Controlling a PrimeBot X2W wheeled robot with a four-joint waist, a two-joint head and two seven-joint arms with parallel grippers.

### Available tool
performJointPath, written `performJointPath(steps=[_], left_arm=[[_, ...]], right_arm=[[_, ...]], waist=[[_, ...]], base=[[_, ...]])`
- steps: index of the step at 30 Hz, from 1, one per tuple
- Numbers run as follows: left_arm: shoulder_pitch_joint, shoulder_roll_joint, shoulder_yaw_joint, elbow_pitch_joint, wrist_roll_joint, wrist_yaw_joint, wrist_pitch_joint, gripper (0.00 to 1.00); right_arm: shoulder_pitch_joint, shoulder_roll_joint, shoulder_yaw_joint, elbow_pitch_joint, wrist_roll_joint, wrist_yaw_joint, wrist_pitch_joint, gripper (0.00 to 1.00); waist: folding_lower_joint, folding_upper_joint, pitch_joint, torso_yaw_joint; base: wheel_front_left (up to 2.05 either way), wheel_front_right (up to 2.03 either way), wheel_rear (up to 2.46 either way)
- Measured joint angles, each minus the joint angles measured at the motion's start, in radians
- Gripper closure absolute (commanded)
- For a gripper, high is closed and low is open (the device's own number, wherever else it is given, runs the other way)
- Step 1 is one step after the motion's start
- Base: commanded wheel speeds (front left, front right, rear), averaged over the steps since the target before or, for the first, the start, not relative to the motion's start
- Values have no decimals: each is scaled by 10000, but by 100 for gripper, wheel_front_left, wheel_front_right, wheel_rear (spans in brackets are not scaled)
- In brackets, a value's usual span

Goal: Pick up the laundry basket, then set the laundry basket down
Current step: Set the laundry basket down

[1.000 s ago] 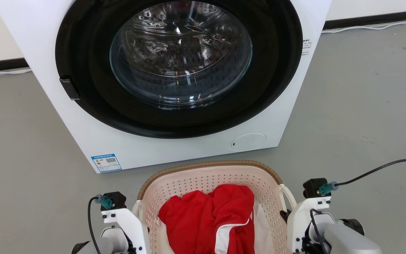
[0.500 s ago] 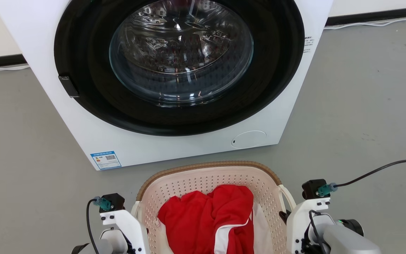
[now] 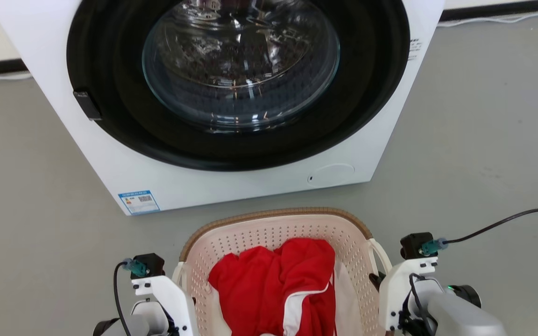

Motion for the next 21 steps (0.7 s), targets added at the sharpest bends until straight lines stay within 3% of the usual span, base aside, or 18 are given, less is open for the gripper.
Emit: performJointPath(steps=[21], left_arm=[[-2148, 334, -247, -4, 111, -17, -2067, 100]], right_arm=[[-1952, 125, 228, 169, 309, 0, -1603, 100]], waist=[[0, 0, 3298, 173]], base=[[0, 0, 0]])
